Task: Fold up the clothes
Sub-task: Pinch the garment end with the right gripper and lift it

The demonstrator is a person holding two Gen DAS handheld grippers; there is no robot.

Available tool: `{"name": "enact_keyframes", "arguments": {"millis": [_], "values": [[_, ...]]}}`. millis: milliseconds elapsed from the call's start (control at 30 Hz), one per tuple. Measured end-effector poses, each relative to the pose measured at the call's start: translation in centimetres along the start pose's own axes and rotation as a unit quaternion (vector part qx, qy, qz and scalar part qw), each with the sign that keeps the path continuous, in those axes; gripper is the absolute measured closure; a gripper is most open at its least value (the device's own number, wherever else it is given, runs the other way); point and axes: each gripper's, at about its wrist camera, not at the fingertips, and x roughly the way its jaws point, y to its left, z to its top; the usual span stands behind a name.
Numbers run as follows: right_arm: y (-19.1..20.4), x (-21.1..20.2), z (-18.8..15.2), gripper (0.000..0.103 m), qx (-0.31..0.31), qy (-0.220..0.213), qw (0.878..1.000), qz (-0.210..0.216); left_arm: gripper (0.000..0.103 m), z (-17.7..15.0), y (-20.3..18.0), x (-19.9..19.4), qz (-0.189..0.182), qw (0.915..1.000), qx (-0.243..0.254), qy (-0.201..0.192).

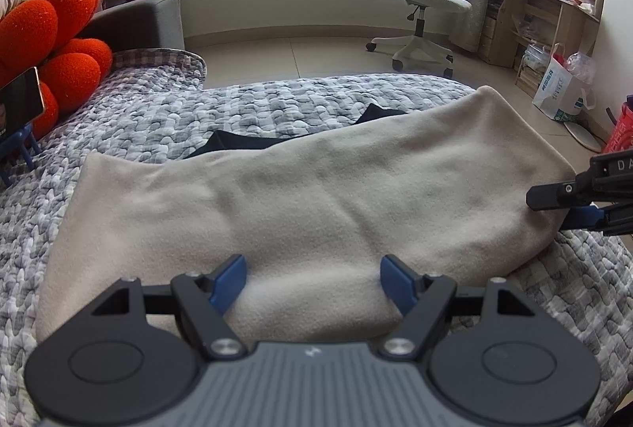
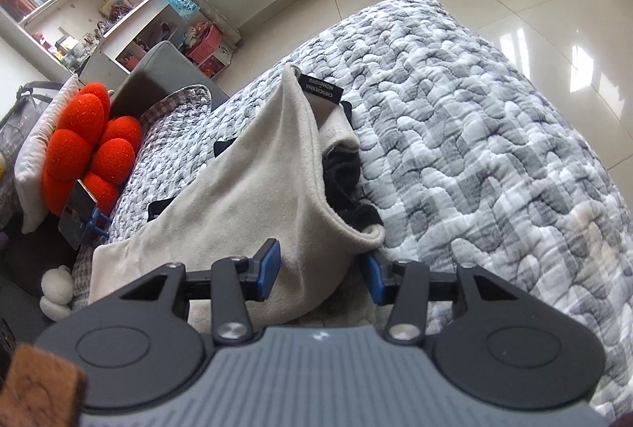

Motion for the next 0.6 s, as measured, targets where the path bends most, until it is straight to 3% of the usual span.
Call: {"name": "enact_keyframes", "arguments": {"millis": [133, 333, 467, 600], "values": [[0.7, 0.4, -0.2, 0.053, -0.033, -0.012, 0.999, -0.001, 0.027, -0.1, -0.2, 0.0, 0.001, 1.0000, 0.002, 0.000], [-0.7, 0.9, 0.1, 0.053, 0.026, -0.014, 0.999, 0.025, 0.027, 0.0, -0.1, 0.0, 0.000, 1.0000, -0.002, 0.001], [-0.3, -0.6, 0.2, 0.053, 0.011, -0.041, 0.997, 0.058, 0.027, 0.1, 0.0, 0.0, -0.002, 1.0000, -0.005, 0.001], [-1.2, 0.4, 0.1, 0.053, 0.035, -0.007, 0.999, 0.029, 0.027, 0.1, -0.1, 0.0, 0.000, 1.0000, -0.002, 0.001]]}}
